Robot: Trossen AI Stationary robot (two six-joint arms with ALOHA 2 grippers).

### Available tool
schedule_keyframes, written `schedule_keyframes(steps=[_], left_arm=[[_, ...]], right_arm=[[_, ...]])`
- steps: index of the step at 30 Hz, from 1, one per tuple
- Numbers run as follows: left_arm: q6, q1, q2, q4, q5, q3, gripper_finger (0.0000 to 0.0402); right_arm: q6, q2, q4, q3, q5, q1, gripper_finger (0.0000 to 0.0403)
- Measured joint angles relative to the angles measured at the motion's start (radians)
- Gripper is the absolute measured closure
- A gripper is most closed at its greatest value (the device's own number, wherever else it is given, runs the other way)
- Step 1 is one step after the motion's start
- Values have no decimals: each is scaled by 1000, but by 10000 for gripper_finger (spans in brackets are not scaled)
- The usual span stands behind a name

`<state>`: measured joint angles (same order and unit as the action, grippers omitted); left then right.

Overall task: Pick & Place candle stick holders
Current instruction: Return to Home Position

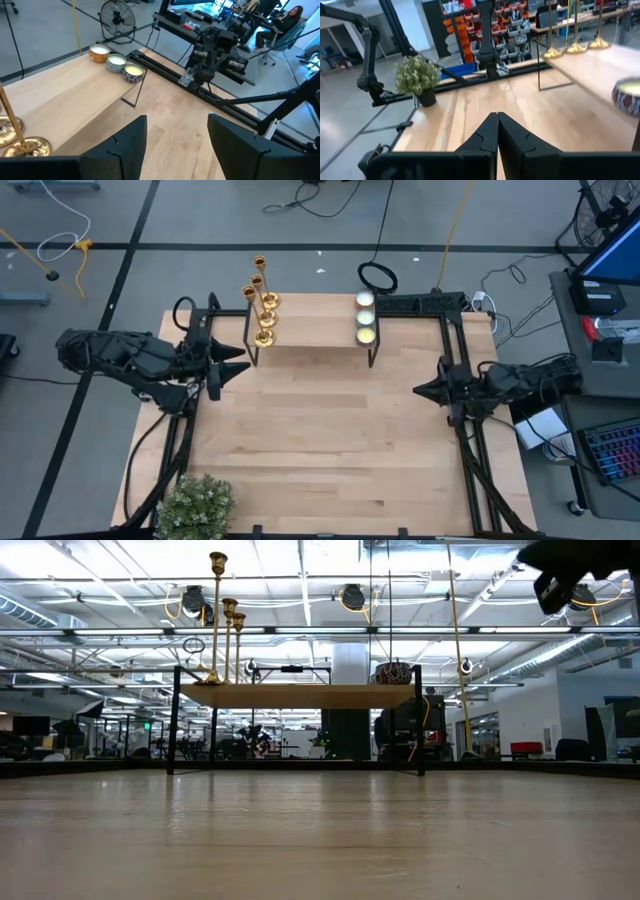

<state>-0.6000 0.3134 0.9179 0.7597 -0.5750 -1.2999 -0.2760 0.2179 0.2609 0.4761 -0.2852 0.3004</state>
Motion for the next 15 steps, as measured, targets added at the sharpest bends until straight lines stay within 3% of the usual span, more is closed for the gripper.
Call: schedule_keyframes(steps=[15], left_arm=[[-23, 0, 28, 31, -2, 0, 188]], right_arm=[[-93, -204, -146, -291, 27, -1, 403]])
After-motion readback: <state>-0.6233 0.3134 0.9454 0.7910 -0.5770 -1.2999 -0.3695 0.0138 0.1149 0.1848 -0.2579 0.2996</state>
